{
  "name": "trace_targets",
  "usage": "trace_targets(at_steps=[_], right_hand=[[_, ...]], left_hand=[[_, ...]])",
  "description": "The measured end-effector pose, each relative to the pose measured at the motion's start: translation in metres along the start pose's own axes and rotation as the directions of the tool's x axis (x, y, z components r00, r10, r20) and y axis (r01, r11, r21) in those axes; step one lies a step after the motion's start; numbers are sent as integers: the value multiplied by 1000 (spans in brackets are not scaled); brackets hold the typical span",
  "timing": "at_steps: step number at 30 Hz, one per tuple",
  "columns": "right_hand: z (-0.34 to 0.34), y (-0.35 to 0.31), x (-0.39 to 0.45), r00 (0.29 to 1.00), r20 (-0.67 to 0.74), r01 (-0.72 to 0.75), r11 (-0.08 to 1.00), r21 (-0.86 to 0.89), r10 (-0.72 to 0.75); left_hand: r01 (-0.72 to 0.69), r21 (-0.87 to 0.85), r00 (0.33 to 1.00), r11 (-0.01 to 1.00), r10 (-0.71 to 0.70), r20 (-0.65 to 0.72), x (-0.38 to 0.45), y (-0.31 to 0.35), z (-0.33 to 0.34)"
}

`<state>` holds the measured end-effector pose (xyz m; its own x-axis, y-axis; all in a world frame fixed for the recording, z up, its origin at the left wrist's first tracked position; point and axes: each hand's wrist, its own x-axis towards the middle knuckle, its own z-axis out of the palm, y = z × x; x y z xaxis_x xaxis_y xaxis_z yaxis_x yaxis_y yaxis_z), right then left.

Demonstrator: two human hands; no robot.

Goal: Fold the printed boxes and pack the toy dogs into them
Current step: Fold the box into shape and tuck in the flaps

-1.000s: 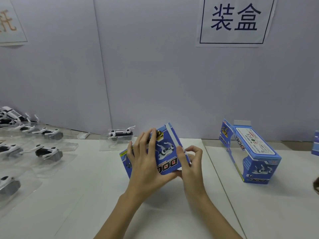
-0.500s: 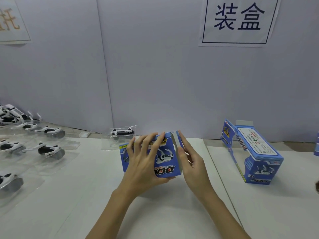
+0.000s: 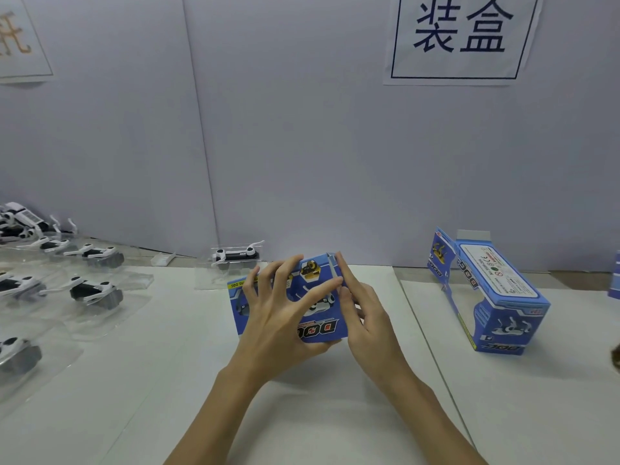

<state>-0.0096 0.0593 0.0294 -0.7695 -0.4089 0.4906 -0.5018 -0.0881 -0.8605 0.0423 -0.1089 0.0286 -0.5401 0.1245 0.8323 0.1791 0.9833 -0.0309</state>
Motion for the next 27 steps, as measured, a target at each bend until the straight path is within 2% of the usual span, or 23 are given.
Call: trace_targets(at_steps=[4, 10, 15, 18, 22, 27], right_hand=[[6, 1, -1, 997, 66, -40, 993, 109, 33], [5, 1, -1, 996, 53, -74, 981, 181, 66], [-3, -7, 6, 988, -43, -130, 959, 250, 145], [-8, -5, 5, 976, -107, -149, 943, 299, 189], [-3, -2, 3, 963, -174, -150, 946, 288, 206], [2, -4, 5, 977, -116, -149, 963, 223, 178]], left_hand=[[-19, 3, 1000, 1000, 19, -1, 1, 3, -1], [-19, 17, 1000, 1000, 19, 12, 4, 9, -7], [48, 30, 998, 998, -49, 44, 6, 19, -9], [43, 53, 995, 998, -48, 89, 7, 18, -11], [0, 108, 990, 994, -16, 141, 8, 18, -14], [8, 143, 989, 990, -29, 143, 8, 21, -16]])
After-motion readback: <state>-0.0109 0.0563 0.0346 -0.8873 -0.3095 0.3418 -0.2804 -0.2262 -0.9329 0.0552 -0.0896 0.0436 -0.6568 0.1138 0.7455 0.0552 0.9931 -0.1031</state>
